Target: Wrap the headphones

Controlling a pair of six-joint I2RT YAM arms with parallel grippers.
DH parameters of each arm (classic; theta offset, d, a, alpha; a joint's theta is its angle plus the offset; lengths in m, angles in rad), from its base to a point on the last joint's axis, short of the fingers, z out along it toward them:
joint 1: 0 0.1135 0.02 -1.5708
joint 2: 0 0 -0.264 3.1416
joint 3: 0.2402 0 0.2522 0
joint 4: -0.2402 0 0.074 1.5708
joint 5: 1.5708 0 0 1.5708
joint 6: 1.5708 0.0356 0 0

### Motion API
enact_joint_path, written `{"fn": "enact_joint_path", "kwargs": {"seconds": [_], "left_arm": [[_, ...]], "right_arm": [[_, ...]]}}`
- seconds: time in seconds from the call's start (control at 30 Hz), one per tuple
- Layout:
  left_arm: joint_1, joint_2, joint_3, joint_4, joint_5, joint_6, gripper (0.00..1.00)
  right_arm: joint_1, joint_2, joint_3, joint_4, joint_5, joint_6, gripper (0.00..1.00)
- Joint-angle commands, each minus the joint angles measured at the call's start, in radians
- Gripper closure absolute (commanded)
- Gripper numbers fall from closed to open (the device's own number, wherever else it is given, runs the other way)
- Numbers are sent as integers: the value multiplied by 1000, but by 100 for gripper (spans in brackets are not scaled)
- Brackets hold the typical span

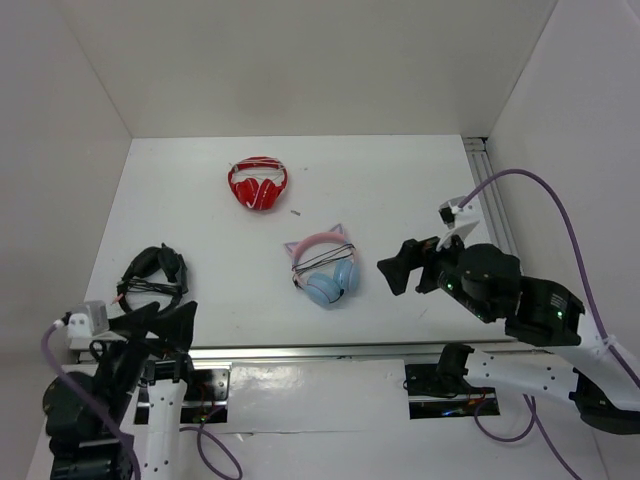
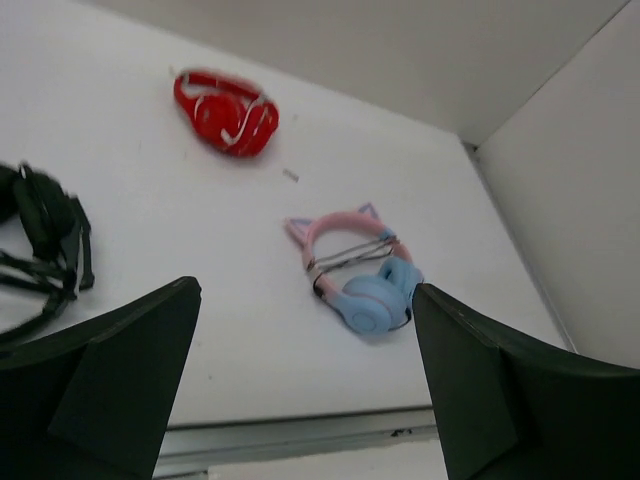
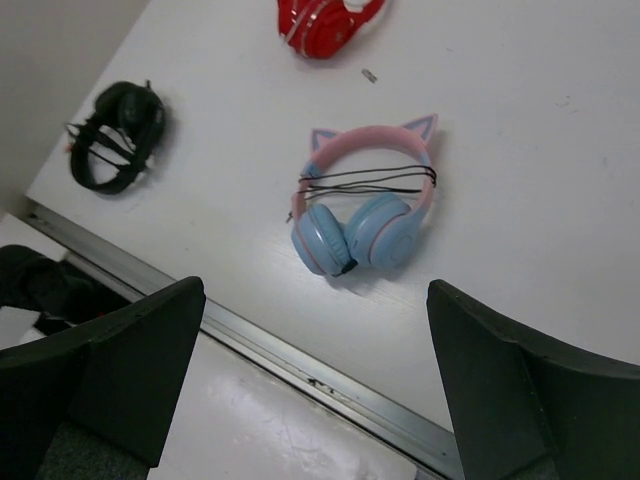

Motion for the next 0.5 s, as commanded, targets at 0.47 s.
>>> {"fn": "enact_joint_path", "kwargs": {"seconds": [0.47], "left_arm": [[8,169,476,76,-41,66,0]], "right_arm": [[7,30,114,-88,79,13,1]]}}
